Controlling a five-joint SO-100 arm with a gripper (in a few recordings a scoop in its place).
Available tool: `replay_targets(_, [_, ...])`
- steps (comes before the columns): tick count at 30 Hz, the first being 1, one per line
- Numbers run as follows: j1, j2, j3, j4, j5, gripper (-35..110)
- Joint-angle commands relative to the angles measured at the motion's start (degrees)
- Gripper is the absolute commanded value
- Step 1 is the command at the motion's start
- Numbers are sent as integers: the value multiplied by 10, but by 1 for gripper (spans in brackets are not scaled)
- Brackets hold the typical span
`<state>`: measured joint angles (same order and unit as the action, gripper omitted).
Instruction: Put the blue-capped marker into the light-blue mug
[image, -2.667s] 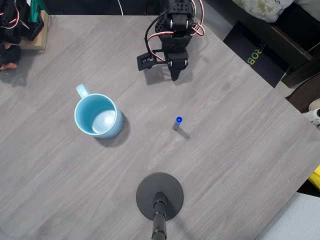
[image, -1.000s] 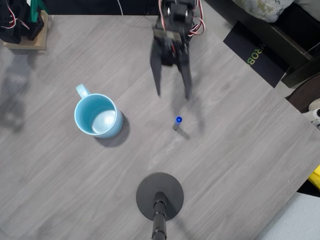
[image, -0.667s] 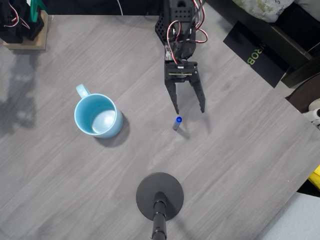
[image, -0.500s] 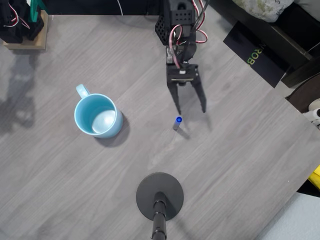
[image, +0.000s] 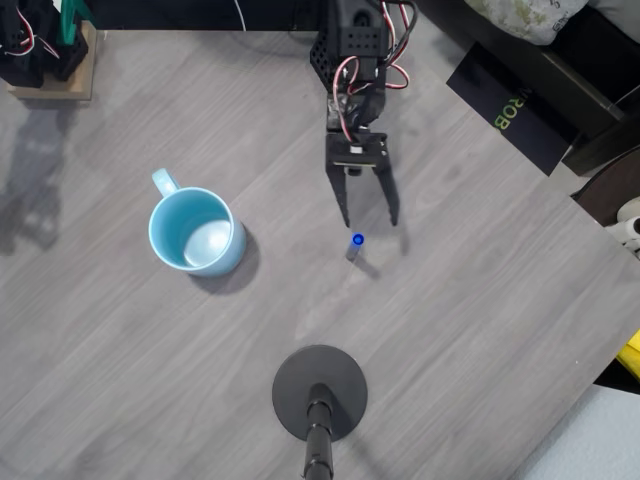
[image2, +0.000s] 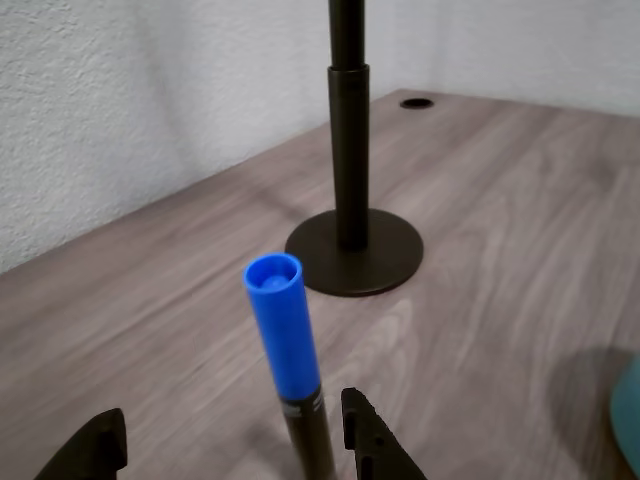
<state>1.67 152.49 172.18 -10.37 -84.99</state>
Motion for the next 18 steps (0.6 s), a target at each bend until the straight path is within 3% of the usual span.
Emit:
replay_targets(1, [4, 18, 10, -8, -9, 34])
replay_targets(6, [12, -43, 5, -36, -9, 34])
replay_targets(18, [18, -338, -70, -251, -23, 34])
